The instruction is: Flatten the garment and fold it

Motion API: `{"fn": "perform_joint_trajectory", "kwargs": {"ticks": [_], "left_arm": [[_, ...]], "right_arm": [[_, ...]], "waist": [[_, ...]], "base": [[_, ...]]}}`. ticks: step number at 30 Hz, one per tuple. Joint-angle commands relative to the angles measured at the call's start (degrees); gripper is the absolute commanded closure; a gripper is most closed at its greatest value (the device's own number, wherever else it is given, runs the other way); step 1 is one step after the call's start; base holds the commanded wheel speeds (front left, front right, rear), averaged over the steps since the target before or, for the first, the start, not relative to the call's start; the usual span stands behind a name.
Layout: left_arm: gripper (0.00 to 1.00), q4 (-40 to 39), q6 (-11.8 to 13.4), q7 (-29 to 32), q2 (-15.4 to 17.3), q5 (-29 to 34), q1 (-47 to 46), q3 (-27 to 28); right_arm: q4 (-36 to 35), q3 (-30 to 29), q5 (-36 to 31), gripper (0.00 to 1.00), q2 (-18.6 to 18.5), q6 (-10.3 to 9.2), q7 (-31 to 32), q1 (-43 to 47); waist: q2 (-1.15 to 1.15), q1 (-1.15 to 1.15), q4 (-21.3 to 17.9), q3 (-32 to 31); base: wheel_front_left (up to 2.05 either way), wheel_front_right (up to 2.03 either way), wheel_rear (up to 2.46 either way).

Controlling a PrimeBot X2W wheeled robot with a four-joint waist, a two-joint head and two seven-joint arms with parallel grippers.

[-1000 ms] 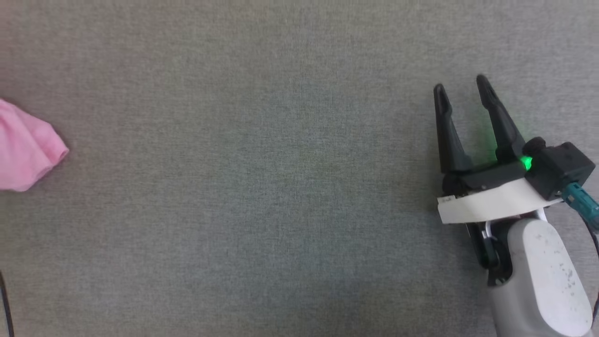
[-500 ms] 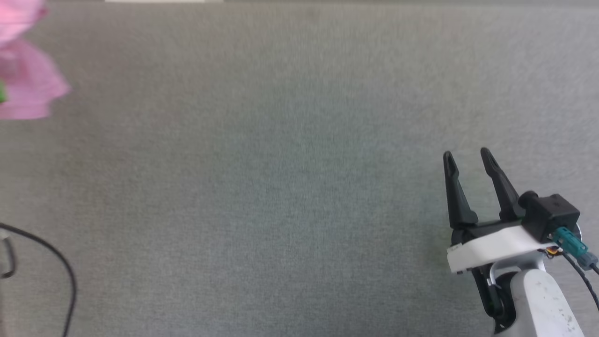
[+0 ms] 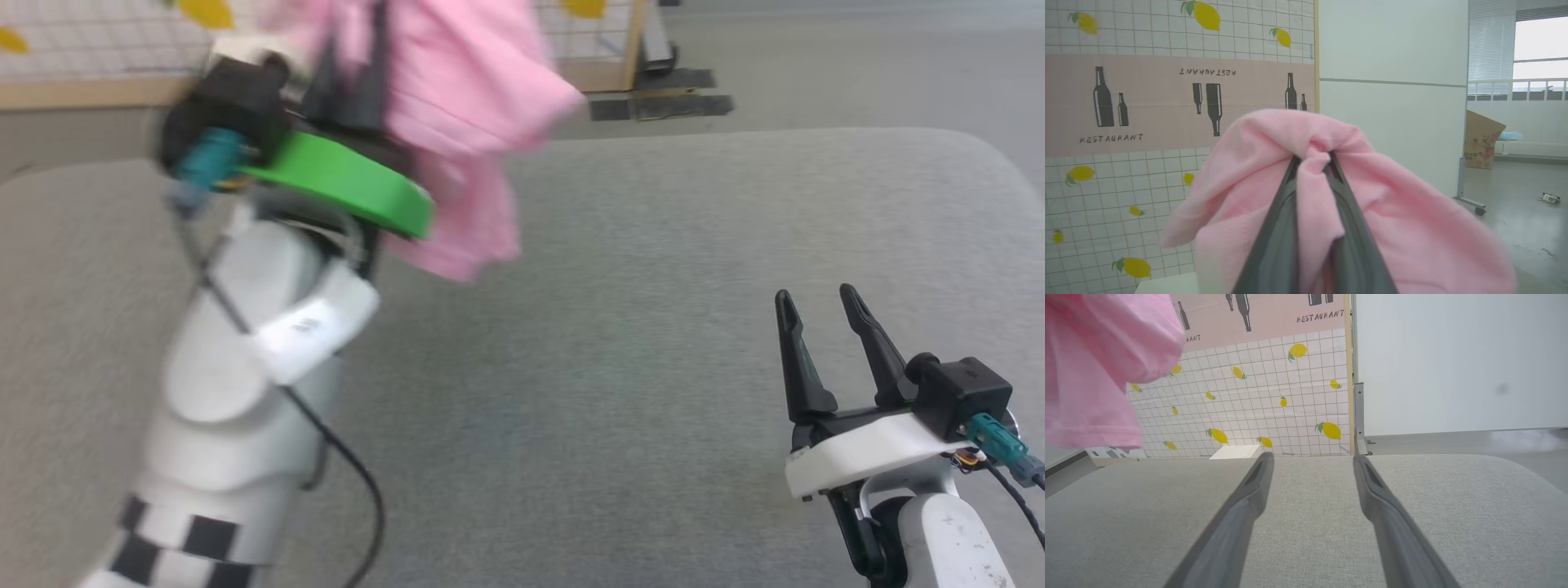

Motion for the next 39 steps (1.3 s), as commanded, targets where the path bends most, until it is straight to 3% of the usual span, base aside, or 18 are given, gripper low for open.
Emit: {"fn": "perform_joint_trajectory", "kwargs": {"ticks": [1,8,16,22,23,24,29,35,39], "left_arm": [[1.00,1.6,-0.8,0.2,-1.5,-0.4,0.9,-1.3],[1.00,11.5,-2.6,5.7,-6.2,-3.4,5.5,-7.1],[1.00,26.8,-3.1,25.4,-7.3,-5.4,9.8,-14.4],[1.00,31.2,-4.1,36.4,-7.4,-7.4,11.1,-16.6],[0.45,31.0,-4.0,36.3,-7.2,-7.4,11.0,-16.6],[0.00,30.5,-3.8,35.4,-7.0,-7.2,10.9,-16.5],[0.00,26.6,-1.9,25.4,-6.1,-6.4,10.3,-14.2],[0.00,18.1,1.6,1.3,-4.5,-5.5,10.8,-7.6],[0.00,11.7,1.9,-3.4,-3.0,-5.0,13.8,-3.2]], "right_arm": [[-0.6,0.2,-0.2,0.00,-0.1,-0.11,0.4,0.9],[-1.6,0.5,-0.3,0.00,-0.1,-0.11,1.3,1.5],[-2.1,0.9,-0.3,0.00,-0.1,-0.11,1.6,2.2],[-2.2,1.0,-0.3,0.00,-0.1,-0.11,2.0,2.6],[-2.3,1.0,-0.3,0.00,-0.1,-0.11,2.0,2.7],[-2.3,1.1,-0.3,0.00,-0.1,-0.11,2.1,2.7],[-2.6,1.1,-0.3,0.00,-0.1,-0.11,2.1,2.8],[-3.2,0.1,-0.7,0.00,-0.1,-0.11,2.3,2.9],[-3.8,-0.7,-0.9,0.00,-0.1,-0.11,2.5,3.1]], "waist": [[0.00,0.01,-4.5,-2.1],[0.00,0.01,-8.9,-2.0],[0.00,0.01,-11.0,-1.9],[0.00,0.01,-10.3,-2.1],[0.00,0.01,-10.1,-2.1],[0.00,0.01,-9.9,-2.1],[0.00,0.01,-8.5,-2.4],[0.00,0.01,-5.9,-2.8],[0.00,0.01,-3.9,-3.1]], "base": [[0.00,0.00,0.00],[0.00,0.00,0.00],[0.00,0.00,0.00],[0.00,0.00,0.00],[0.00,0.00,0.00],[0.00,0.00,0.00],[0.00,0.00,0.00],[0.00,0.00,0.00],[0.00,0.00,0.00]]}}
